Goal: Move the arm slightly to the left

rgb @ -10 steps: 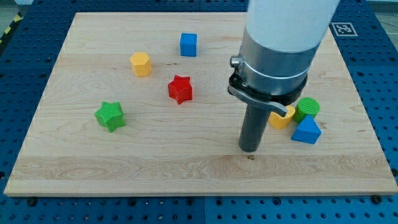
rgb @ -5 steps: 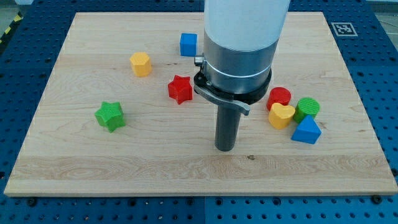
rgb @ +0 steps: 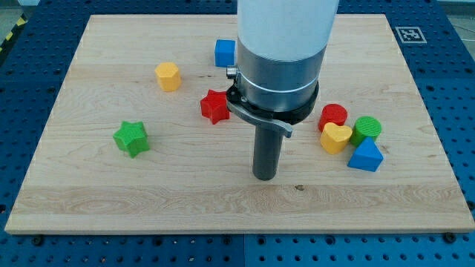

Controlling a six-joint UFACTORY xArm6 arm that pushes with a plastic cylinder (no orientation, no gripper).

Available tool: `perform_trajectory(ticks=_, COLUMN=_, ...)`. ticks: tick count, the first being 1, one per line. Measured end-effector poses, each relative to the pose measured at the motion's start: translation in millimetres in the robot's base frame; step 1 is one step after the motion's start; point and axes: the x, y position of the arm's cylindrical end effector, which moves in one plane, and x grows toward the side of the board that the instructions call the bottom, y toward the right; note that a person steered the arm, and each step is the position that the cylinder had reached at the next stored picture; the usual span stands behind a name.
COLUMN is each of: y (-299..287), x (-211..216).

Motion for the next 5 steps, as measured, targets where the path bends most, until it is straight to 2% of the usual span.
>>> perform_trajectory(ticks=5, y=-4.7, x=-0.2)
